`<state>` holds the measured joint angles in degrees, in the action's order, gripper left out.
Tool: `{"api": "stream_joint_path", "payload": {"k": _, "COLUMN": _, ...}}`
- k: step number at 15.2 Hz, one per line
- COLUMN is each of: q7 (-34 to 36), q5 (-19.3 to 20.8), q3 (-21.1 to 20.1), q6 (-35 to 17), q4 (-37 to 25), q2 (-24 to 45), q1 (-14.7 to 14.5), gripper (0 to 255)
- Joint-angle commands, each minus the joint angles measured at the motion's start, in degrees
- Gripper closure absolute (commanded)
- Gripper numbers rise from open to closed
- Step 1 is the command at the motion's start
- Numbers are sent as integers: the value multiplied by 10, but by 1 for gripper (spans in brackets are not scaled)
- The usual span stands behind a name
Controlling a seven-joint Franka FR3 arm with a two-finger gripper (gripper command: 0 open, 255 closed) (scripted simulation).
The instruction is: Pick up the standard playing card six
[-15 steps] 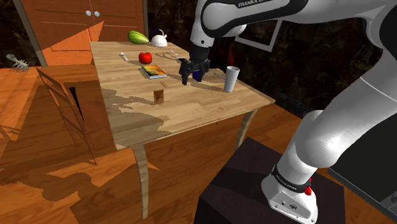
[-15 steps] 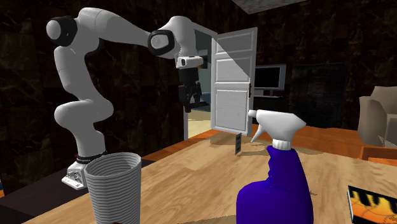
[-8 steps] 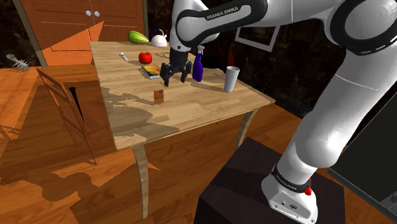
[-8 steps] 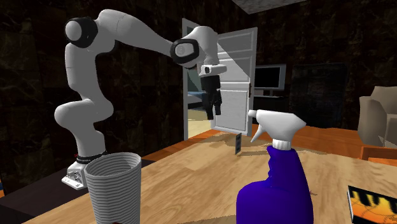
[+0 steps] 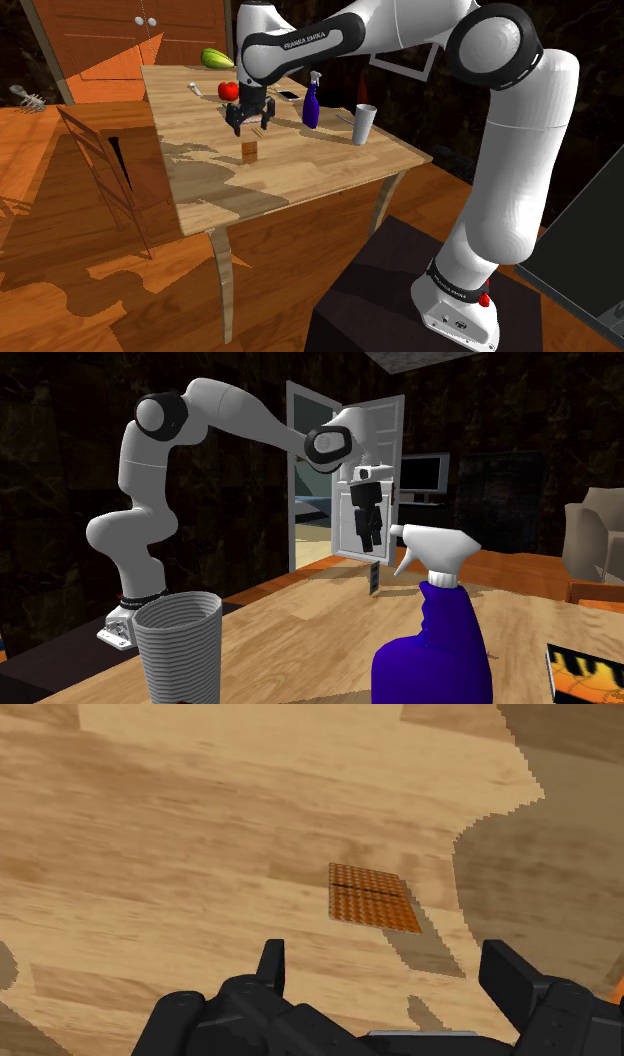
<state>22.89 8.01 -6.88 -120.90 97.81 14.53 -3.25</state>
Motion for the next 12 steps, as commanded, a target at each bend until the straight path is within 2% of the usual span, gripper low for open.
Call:
{"api": "stream_joint_path", "payload": {"k": 1, "q7": 6, "q5": 5, "q3": 0, "q6": -9, "q4": -2, "q2": 11, "q1": -2, "gripper": 0}}
{"api": "stream_joint_path", "payload": {"k": 6, "q7": 12, "q5": 9, "q3": 2, "q6": -47, "q4": 24, "q2": 23, "q1": -3, "gripper": 0}}
{"api": "stream_joint_path", "payload": {"k": 8, "q7": 12, "q5": 9, "q3": 2, "q6": -47, "q4": 24, "q2": 23, "q1": -3, "gripper": 0}}
{"api": "stream_joint_path", "payload": {"k": 9, "q7": 12, "q5": 10, "q3": 2, "q6": -46, "q4": 23, "q2": 24, "q1": -3, "gripper": 255}}
{"api": "stream_joint_path", "payload": {"k": 12, "q7": 12, "q5": 10, "q3": 2, "q6": -46, "q4": 22, "q2": 23, "q1": -3, "gripper": 255}}
